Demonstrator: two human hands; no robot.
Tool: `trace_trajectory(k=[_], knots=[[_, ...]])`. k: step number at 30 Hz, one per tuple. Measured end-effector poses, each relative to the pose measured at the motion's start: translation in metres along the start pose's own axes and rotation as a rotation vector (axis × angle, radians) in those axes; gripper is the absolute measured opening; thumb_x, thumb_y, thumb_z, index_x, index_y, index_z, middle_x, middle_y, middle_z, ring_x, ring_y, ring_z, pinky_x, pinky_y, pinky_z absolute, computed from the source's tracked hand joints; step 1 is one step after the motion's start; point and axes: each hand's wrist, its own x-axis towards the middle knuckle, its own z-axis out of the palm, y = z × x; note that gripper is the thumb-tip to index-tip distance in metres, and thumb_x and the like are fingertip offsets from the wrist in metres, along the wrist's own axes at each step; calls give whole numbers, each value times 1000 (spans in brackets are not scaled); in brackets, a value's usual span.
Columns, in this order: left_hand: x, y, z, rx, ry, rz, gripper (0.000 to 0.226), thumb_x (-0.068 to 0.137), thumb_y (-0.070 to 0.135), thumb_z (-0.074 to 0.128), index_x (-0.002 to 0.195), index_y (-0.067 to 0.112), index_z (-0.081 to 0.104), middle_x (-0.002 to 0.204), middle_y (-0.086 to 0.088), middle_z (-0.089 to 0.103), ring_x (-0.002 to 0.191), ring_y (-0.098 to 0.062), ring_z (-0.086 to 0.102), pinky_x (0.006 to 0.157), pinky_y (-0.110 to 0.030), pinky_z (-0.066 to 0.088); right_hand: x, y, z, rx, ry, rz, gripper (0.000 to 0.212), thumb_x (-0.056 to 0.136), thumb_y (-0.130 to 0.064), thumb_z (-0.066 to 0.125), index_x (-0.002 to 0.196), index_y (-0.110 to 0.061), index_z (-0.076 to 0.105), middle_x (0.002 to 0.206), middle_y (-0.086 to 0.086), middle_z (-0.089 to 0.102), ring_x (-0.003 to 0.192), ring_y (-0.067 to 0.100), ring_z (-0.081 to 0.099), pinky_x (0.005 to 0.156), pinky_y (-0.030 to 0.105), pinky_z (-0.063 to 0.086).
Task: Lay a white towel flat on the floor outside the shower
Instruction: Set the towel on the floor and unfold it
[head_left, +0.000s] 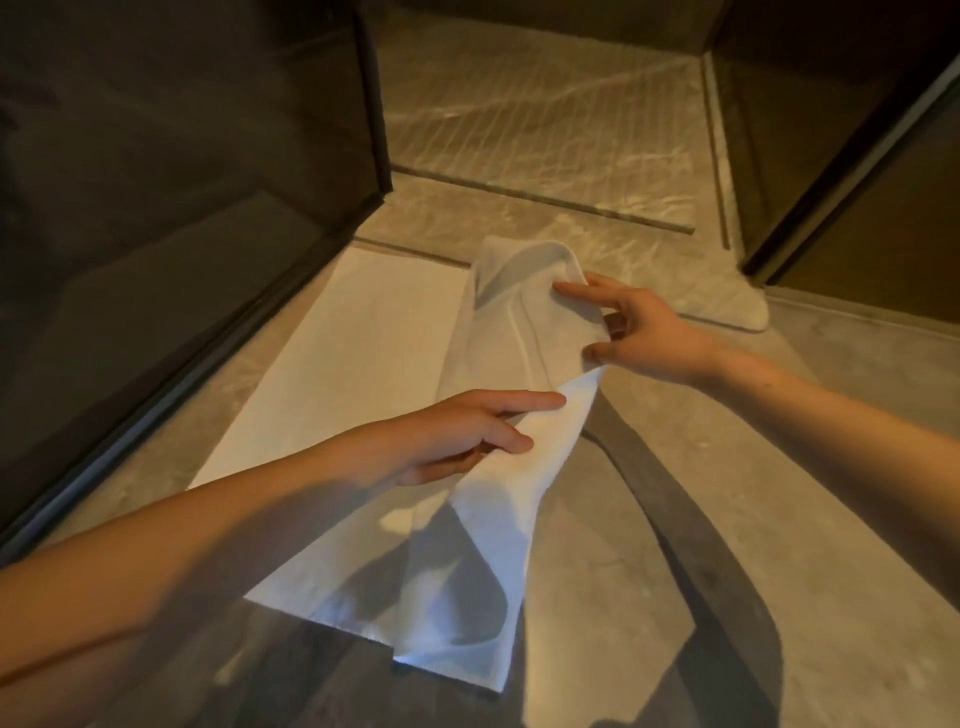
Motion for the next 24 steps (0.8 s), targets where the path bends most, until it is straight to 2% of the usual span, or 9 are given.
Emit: trace_trajectory(k=[2, 4, 6, 9, 14, 15, 17, 21, 24], knots=[[16, 4, 21, -3, -63, 10, 55, 87, -2, 54, 121, 38, 68, 125, 17, 66, 124, -39, 47, 113, -60, 18, -22, 10, -20, -30, 31, 26, 79, 78, 8, 71, 143, -29, 47, 134, -38, 29, 124, 3, 44, 78, 7, 51], [30, 7, 45, -23, -137, 11, 55, 85, -2, 55, 122, 37, 67, 125, 18, 66, 131, -39, 46, 113, -57, 24, -45, 21, -38, -99, 62, 55, 77, 79, 4, 72, 143, -30, 47, 140, -29, 30, 123, 2, 42, 81, 7, 50], [43, 9, 68, -61, -204, -1, 54, 86, -3, 55, 124, 34, 66, 133, 12, 61, 128, -32, 52, 108, -49, 36, -67, 32, -53, -146, 78, 104, 76, 80, 1, 72, 144, -30, 46, 141, -23, 30, 123, 3, 41, 80, 8, 51], [62, 11, 102, -93, -285, -10, 55, 88, -7, 52, 119, 36, 67, 146, 2, 50, 113, -19, 63, 85, -27, 51, -97, 49, -69, -172, 96, 185, 74, 82, -2, 72, 145, -32, 45, 139, -23, 29, 123, 5, 39, 77, 9, 51], [86, 13, 147, -153, -395, -28, 53, 91, -6, 50, 124, 33, 61, 153, -7, 39, 68, -3, 69, 53, -16, 52, -133, 72, -96, -210, 137, 305, 72, 84, 0, 70, 143, -33, 47, 154, -10, 30, 129, 10, 37, 71, 9, 49], [90, 13, 156, -162, -409, -29, 52, 90, -5, 50, 122, 34, 62, 152, -5, 41, 71, -4, 69, 56, -17, 54, -140, 77, -101, -208, 143, 326, 71, 84, -1, 70, 143, -33, 47, 155, -10, 29, 132, 13, 37, 74, 11, 49], [102, 12, 172, -187, -421, -32, 51, 89, -5, 51, 121, 33, 63, 148, 3, 48, 87, -9, 69, 73, -23, 58, -152, 86, -111, -230, 149, 355, 71, 84, -2, 71, 142, -34, 48, 157, -10, 28, 138, 16, 34, 83, 15, 46], [124, 10, 201, -187, -408, -32, 55, 89, -4, 52, 134, 27, 57, 141, 6, 54, 108, -18, 63, 89, -30, 53, -172, 105, -129, -304, 163, 405, 70, 84, -4, 72, 140, -37, 48, 158, -9, 26, 141, 21, 32, 83, 13, 43], [137, 7, 218, -165, -393, -55, 57, 90, -4, 52, 139, 24, 52, 131, 4, 59, 126, -30, 55, 109, -47, 41, -182, 118, -137, -360, 144, 449, 70, 83, -4, 73, 140, -38, 49, 160, -6, 23, 145, 23, 26, 91, 20, 42]])
